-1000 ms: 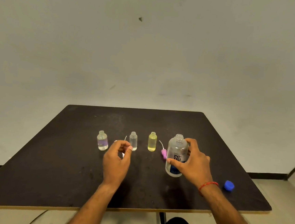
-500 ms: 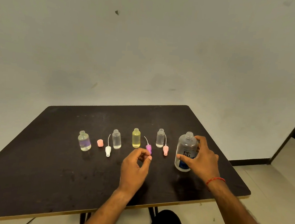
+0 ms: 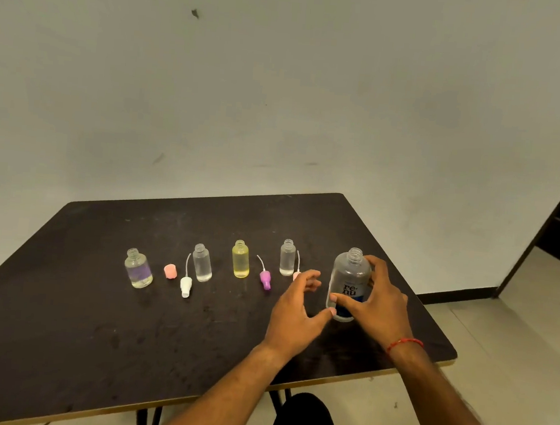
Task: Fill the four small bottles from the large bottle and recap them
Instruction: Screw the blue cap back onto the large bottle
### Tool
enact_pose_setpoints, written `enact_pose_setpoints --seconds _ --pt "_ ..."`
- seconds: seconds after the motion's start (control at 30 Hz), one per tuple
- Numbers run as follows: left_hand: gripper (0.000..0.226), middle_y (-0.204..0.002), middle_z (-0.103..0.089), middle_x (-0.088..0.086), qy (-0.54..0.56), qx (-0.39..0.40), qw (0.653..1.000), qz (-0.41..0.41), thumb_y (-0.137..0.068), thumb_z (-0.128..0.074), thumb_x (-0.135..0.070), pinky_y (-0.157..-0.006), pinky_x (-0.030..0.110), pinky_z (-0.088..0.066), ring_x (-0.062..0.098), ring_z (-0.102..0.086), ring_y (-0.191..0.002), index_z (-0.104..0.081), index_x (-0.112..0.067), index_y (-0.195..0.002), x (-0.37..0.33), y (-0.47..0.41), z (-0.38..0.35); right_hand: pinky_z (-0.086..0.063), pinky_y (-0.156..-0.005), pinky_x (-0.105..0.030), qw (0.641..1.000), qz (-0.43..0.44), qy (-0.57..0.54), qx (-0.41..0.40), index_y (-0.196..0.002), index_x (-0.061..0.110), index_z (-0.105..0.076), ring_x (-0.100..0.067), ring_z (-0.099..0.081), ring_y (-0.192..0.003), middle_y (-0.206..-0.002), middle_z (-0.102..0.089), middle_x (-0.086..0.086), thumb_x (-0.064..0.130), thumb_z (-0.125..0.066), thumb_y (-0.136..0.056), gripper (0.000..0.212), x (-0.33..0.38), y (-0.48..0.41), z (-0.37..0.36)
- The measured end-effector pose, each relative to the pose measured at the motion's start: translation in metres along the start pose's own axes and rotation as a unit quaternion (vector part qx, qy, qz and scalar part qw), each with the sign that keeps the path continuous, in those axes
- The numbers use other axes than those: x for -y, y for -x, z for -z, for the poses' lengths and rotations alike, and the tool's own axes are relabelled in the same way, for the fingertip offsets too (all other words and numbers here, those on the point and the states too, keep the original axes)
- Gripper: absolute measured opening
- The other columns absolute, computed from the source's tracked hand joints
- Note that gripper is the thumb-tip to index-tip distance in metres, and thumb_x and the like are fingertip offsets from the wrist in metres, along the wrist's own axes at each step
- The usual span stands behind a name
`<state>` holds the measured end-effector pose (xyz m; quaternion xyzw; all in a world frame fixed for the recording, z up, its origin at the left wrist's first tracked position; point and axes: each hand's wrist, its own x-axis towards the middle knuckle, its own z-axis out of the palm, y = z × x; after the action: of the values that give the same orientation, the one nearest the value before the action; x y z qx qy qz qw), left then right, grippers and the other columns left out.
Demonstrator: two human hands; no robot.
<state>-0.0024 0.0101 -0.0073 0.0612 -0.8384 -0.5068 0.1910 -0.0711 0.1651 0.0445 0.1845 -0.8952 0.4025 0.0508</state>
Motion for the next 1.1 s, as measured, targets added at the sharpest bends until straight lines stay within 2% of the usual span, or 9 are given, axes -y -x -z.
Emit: enact_pose_setpoints --seconds 0.17,0.33,0.5,0.6,0.67,0.73,0.83,0.97,1.1 --pt "0.085 -0.146 -0.051 -0.017 -0.032 0.044 0.999 0.004 -0.08 -0.078 -0.056 -0.107 0.028 -0.047 0.0 -0.048 -0.134 -0.033 -0.041 -0.15 0.0 -0.015 -0.018 -0.038 -0.108 -0.057 0.998 -0.055 -0.011 0.015 -0.144 0.035 -0.026 -0.022 -0.045 -0.132 -0.146 -0.044 0.002 0.05 -0.084 -0.065 0.099 -0.026 0.012 0.008" --pt "0.078 -0.145 -0.052 -0.022 -0.023 0.045 0.999 0.0 -0.08 -0.082 -0.048 -0.109 0.031 -0.049 0.0 -0.05 -0.132 -0.037 -0.045 -0.144 0.001 -0.018 -0.031 -0.042 -0.107 -0.044 0.978 -0.095 0.148 0.113 -0.137 0.032 -0.046 -0.021 -0.044 -0.123 -0.136 -0.044 0.0 0.039 -0.076 -0.078 0.067 -0.051 0.024 0.013" --pt "0.076 -0.146 -0.053 -0.02 -0.021 0.045 0.999 0.002 -0.082 -0.081 -0.045 -0.111 0.034 -0.049 0.003 -0.051 -0.134 -0.038 -0.044 -0.144 0.004 -0.02 -0.032 -0.047 -0.101 -0.036 0.973 -0.123 0.156 0.121 -0.113 0.033 -0.062 -0.019 -0.052 -0.107 -0.119 -0.054 0.0 0.018 -0.071 -0.085 0.034 -0.048 0.021 0.016" --pt "0.075 -0.147 -0.052 -0.018 -0.018 0.045 0.999 0.008 -0.083 -0.081 -0.043 -0.111 0.033 -0.048 0.003 -0.05 -0.134 -0.039 -0.043 -0.145 0.003 -0.019 -0.032 -0.053 -0.094 -0.039 0.99 -0.119 0.058 0.041 -0.096 0.03 -0.064 -0.017 -0.059 -0.096 -0.106 -0.062 0.001 0.013 -0.077 -0.08 0.027 -0.04 0.018 0.021" --pt "0.075 -0.148 -0.052 -0.016 -0.014 0.048 0.999 0.016 -0.084 -0.081 -0.042 -0.112 0.033 -0.047 0.004 -0.049 -0.136 -0.039 -0.04 -0.146 0.003 -0.019 -0.032 -0.055 -0.08 -0.032 0.994 -0.09 -0.047 -0.033 -0.09 0.025 -0.062 -0.013 -0.062 -0.086 -0.093 -0.064 0.003 0.01 -0.079 -0.076 0.027 -0.026 0.016 0.028" --pt "0.076 -0.149 -0.051 -0.016 -0.011 0.053 0.998 0.022 -0.084 -0.081 -0.042 -0.113 0.035 -0.047 0.007 -0.049 -0.138 -0.038 -0.04 -0.147 0.004 -0.019 -0.032 -0.049 -0.072 -0.022 0.984 -0.055 -0.137 -0.095 -0.085 0.019 -0.06 -0.009 -0.063 -0.085 -0.088 -0.065 0.003 0.009 -0.081 -0.075 0.026 -0.008 0.012 0.036" --pt "0.076 -0.149 -0.051 -0.017 -0.012 0.058 0.998 0.03 -0.084 -0.08 -0.041 -0.113 0.035 -0.046 0.006 -0.048 -0.137 -0.037 -0.042 -0.146 0.003 -0.019 -0.032 -0.052 -0.076 -0.023 0.951 -0.017 -0.265 -0.156 -0.087 0.014 -0.059 -0.009 -0.066 -0.089 -0.091 -0.066 0.001 0.005 -0.08 -0.074 0.026 0.014 0.001 0.044" --pt "0.07 -0.144 -0.054 -0.019 -0.013 0.055 0.998 0.023 -0.085 -0.08 -0.042 -0.108 0.027 -0.047 -0.004 -0.048 -0.127 -0.038 -0.047 -0.142 0.002 -0.017 -0.03 -0.055 -0.08 -0.017 0.938 0.03 -0.323 -0.124 -0.105 0.018 -0.067 -0.005 -0.068 -0.094 -0.103 -0.07 0.005 0.001 -0.075 -0.078 0.033 0.029 -0.017 0.041" --pt "0.068 -0.142 -0.055 -0.021 0.0 0.058 0.998 0.017 -0.086 -0.079 -0.042 -0.102 0.018 -0.044 -0.009 -0.047 -0.122 -0.039 -0.048 -0.14 0.001 -0.015 -0.029 -0.055 -0.088 -0.03 0.951 0.036 -0.293 -0.092 -0.1 0.019 -0.07 -0.013 -0.068 -0.099 -0.104 -0.072 0.001 0.005 -0.072 -0.083 0.022 0.028 -0.026 0.025"
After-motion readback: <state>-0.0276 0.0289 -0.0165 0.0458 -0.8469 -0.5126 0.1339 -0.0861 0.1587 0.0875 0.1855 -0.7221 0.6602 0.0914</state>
